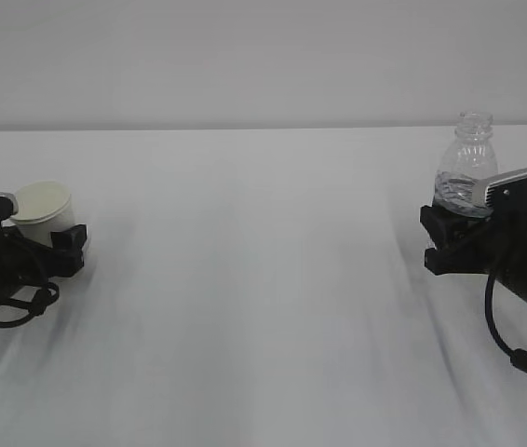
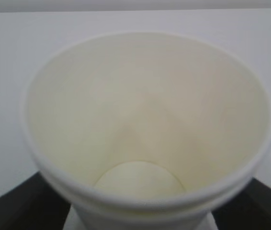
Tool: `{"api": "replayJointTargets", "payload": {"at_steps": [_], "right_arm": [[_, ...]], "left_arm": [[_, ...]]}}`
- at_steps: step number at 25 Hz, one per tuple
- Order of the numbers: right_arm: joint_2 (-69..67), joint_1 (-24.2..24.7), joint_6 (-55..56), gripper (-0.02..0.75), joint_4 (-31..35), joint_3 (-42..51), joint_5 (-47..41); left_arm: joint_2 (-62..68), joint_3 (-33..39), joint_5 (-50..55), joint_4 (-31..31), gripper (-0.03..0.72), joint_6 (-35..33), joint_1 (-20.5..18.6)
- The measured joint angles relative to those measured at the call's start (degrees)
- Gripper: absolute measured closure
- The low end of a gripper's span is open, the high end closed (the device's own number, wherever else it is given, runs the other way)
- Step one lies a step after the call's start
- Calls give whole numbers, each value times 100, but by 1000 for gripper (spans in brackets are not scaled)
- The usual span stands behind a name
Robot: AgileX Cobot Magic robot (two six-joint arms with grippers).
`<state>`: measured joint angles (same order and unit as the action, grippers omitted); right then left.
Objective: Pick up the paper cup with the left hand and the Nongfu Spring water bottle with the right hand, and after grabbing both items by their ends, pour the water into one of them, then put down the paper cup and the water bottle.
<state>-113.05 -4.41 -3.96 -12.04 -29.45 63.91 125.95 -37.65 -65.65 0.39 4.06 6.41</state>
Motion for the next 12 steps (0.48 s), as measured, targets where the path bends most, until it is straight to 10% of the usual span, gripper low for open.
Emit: {"api": "replayJointTargets", "payload": {"at_steps": [12], "right_arm": [[0,0,-9,329,0,0,0]], "left_arm": [[0,-188,0,55,92,0,0]]}}
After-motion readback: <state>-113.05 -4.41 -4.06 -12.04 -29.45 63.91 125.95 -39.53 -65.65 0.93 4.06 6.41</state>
